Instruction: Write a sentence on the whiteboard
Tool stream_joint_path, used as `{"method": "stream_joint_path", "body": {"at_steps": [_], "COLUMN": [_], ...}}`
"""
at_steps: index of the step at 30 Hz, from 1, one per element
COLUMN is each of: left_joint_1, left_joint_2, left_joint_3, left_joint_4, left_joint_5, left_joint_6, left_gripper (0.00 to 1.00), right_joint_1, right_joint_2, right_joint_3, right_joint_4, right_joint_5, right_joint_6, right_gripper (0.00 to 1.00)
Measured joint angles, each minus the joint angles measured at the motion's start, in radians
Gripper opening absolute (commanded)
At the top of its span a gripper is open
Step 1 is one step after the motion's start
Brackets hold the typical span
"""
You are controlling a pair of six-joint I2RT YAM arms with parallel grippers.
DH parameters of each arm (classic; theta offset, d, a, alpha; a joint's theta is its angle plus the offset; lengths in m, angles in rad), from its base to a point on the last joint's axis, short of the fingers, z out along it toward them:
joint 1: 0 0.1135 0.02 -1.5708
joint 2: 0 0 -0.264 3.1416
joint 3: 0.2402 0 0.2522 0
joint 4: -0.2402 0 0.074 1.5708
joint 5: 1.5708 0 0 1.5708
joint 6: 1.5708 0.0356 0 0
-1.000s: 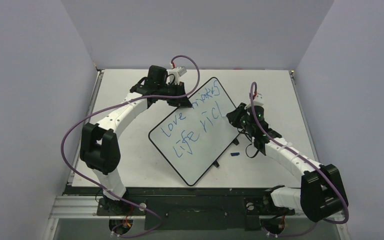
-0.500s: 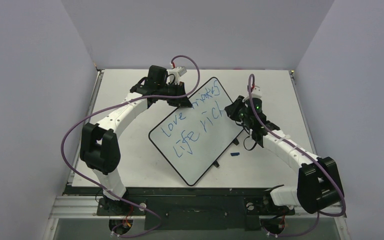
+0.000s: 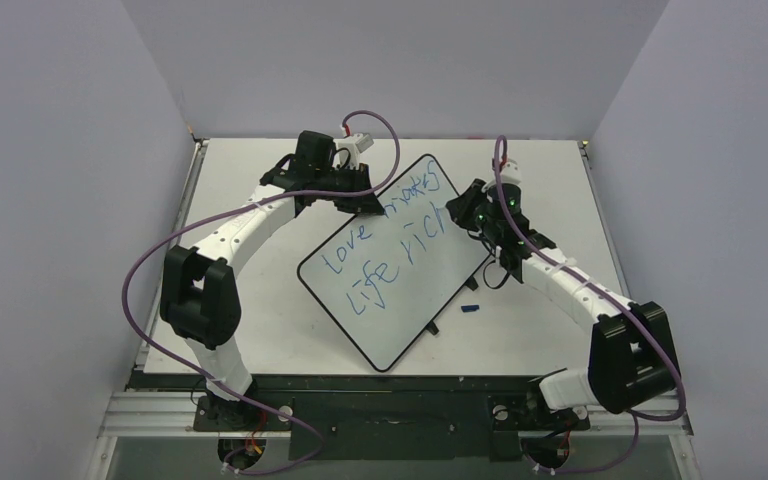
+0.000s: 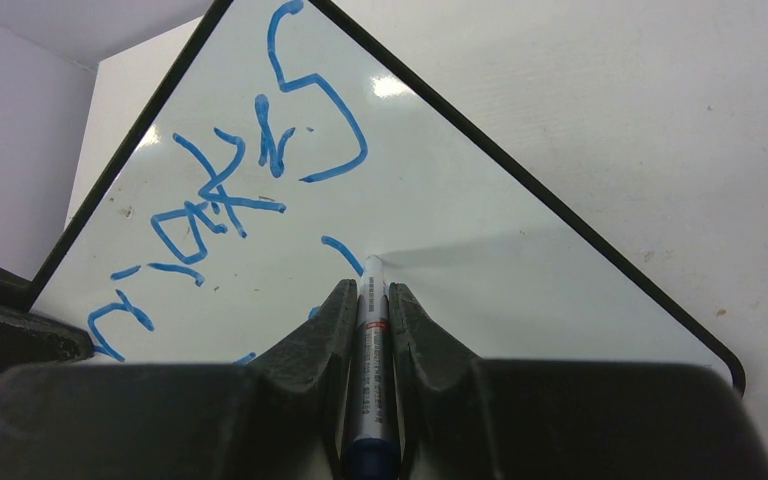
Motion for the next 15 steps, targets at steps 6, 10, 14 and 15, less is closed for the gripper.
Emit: {"method": "stream_joint_path", "body": {"at_steps": [6, 10, 14, 15], "left_joint_1": [0.000, 0.000, 0.000, 0.000], "left_joint_2": [0.000, 0.000, 0.000, 0.000], "left_joint_3": [0.000, 0.000, 0.000, 0.000], "left_joint_4": [0.000, -0.001, -0.001, -0.001], "left_joint_5": [0.000, -0.001, -0.001, -0.001], "left_joint_6": [0.000, 0.000, 0.000, 0.000], "left_gripper": [0.00, 0.00, 0.00, 0.00], "right_joint_1": [-0.012, -0.019, -0.025, -0.027], "right_joint_2": [0.016, 0.023, 0.023, 0.023], "right_joint_3": [0.022, 0.025, 0.025, 0.025], "right_joint_4": [-0.002, -0.003, -0.012, -0.014], "right_joint_5": [0.004, 0.014, 0.027, 0.029], "right_joint_6": [0.001, 0.001, 0.000, 0.000], "right_gripper": [0.00, 0.00, 0.00, 0.00]}}
